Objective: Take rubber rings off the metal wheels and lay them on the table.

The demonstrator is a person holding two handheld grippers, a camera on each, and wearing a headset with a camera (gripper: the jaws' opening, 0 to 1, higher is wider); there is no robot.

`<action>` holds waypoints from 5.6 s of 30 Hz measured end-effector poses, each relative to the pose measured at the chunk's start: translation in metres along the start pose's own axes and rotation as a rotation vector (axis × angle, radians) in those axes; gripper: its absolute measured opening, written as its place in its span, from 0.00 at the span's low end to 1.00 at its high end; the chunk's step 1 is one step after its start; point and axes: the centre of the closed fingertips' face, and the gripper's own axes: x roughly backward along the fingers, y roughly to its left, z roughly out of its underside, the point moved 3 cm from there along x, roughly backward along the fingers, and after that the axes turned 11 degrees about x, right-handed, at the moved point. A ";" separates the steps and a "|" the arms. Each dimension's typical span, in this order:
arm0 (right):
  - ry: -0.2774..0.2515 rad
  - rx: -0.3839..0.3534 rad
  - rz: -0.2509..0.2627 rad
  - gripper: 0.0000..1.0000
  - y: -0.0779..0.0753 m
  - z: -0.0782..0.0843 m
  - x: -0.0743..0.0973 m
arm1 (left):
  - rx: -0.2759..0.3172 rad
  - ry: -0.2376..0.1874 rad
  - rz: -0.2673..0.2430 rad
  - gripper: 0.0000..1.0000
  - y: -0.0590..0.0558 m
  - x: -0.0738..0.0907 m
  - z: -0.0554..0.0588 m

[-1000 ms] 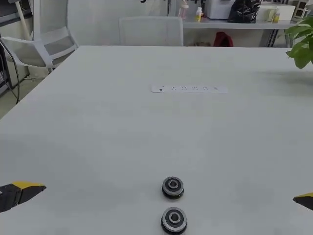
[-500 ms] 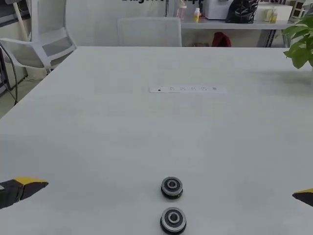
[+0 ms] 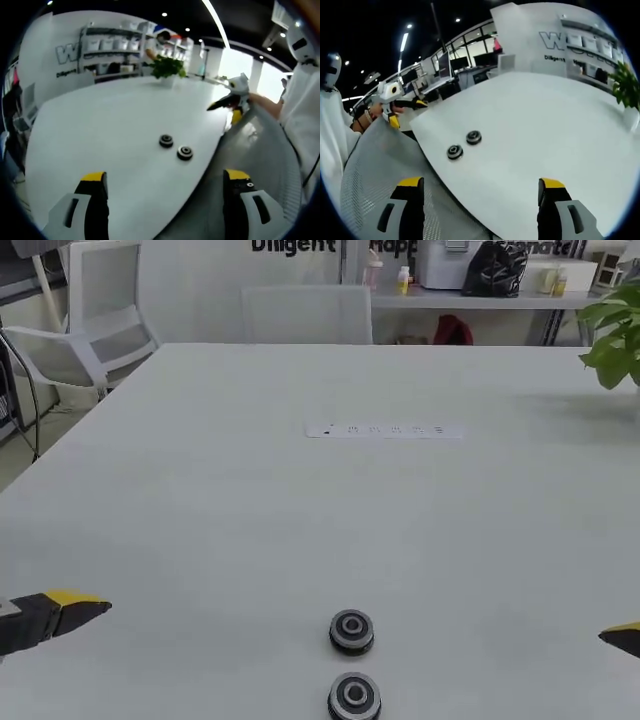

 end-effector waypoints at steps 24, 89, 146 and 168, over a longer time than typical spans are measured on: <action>0.026 0.170 -0.088 0.91 0.007 -0.041 -0.022 | -0.158 0.007 0.117 0.95 -0.018 -0.018 -0.041; 0.131 0.357 -0.356 0.29 0.043 -0.015 -0.136 | -0.417 0.043 0.456 0.27 -0.054 -0.147 0.003; 0.072 -0.118 -0.390 0.00 0.032 -0.017 -0.132 | -0.441 0.066 0.427 0.14 -0.043 -0.156 0.017; 0.025 -0.476 -0.453 0.00 0.035 -0.016 -0.136 | -0.420 0.050 0.413 0.14 -0.041 -0.155 0.019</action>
